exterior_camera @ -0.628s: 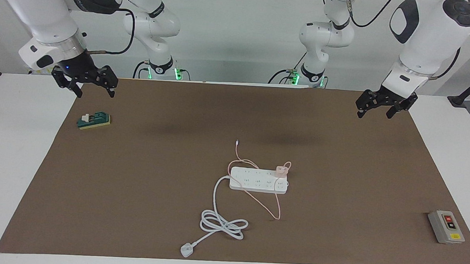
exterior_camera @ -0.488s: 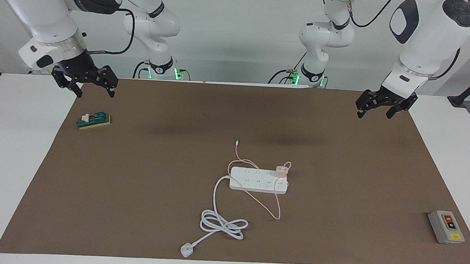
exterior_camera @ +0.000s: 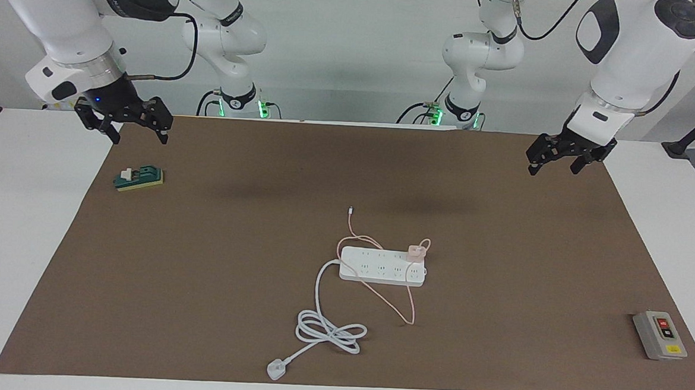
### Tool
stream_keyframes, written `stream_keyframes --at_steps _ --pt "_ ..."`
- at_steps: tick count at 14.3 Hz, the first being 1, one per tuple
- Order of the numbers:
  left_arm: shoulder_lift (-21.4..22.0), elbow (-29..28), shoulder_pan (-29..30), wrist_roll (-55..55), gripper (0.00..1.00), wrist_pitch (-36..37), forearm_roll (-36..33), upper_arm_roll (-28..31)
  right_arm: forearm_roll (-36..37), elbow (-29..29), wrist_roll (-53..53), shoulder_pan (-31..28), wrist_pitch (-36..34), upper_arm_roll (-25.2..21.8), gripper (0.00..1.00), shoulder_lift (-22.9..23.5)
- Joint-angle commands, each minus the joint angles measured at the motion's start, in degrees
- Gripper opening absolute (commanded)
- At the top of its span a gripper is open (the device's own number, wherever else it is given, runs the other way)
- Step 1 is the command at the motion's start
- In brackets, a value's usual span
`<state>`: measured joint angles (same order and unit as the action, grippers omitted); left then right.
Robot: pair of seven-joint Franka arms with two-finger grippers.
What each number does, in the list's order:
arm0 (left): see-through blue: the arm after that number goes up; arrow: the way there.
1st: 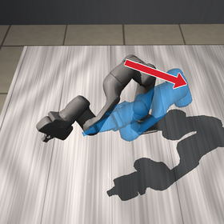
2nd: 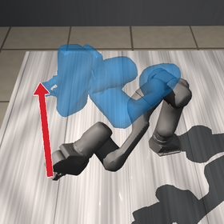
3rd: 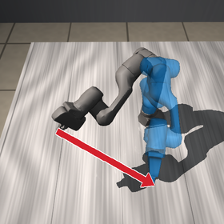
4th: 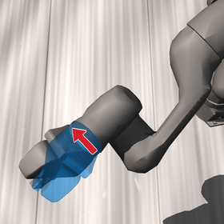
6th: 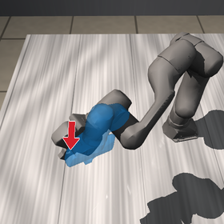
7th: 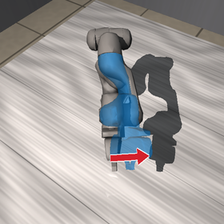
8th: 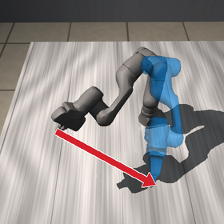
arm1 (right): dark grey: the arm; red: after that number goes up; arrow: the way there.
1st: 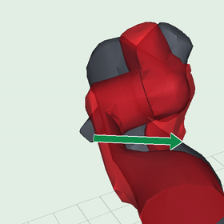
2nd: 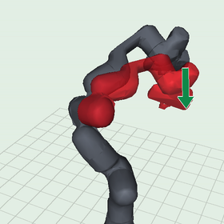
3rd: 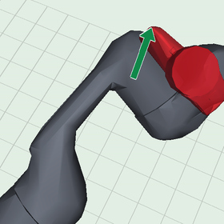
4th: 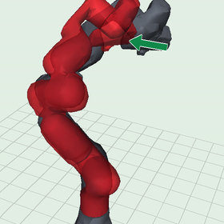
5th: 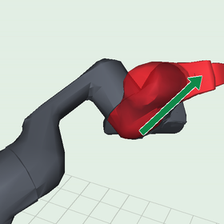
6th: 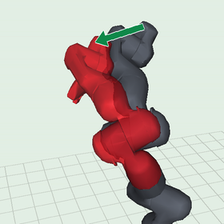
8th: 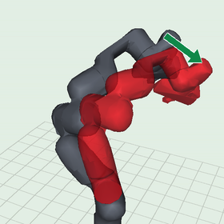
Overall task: Unplug charger and place it aside
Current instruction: 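Reach the left gripper to the pink charger plugged into the strip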
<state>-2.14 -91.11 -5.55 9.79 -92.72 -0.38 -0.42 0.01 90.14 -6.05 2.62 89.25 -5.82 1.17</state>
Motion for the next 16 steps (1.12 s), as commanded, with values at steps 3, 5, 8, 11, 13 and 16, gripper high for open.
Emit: stream_keyframes --at_steps 3,5,8,11,13,16 --pt "-3.90 4.61 -3.41 32.24 1.00 0.52 0.73 0.33 -1.33 1.27 -0.98 -0.51 0.84 3.36 1.00 -0.99" --pt "-5.06 6.12 -3.50 42.71 1.00 0.44 4.40 0.33 -6.22 1.61 4.08 -0.51 -0.12 3.71 1.00 -1.34" --pt "-9.70 9.97 -4.90 59.60 1.00 -0.35 4.69 0.33 -8.98 2.14 28.57 -0.42 -3.64 6.95 1.00 -1.61" --pt "-15.07 14.20 -5.96 71.30 1.00 -0.27 4.16 0.50 -13.42 5.03 42.48 -0.42 -3.03 9.69 1.00 -0.65" --pt "-15.52 14.30 -6.14 76.14 1.00 -0.35 4.16 0.33 -20.55 7.49 46.47 -0.95 -1.36 9.17 1.00 0.50" --pt "-18.68 14.65 -7.45 87.37 1.00 -1.67 4.16 0.50 -22.59 8.91 51.90 -0.34 -0.05 9.87 1.00 1.03"
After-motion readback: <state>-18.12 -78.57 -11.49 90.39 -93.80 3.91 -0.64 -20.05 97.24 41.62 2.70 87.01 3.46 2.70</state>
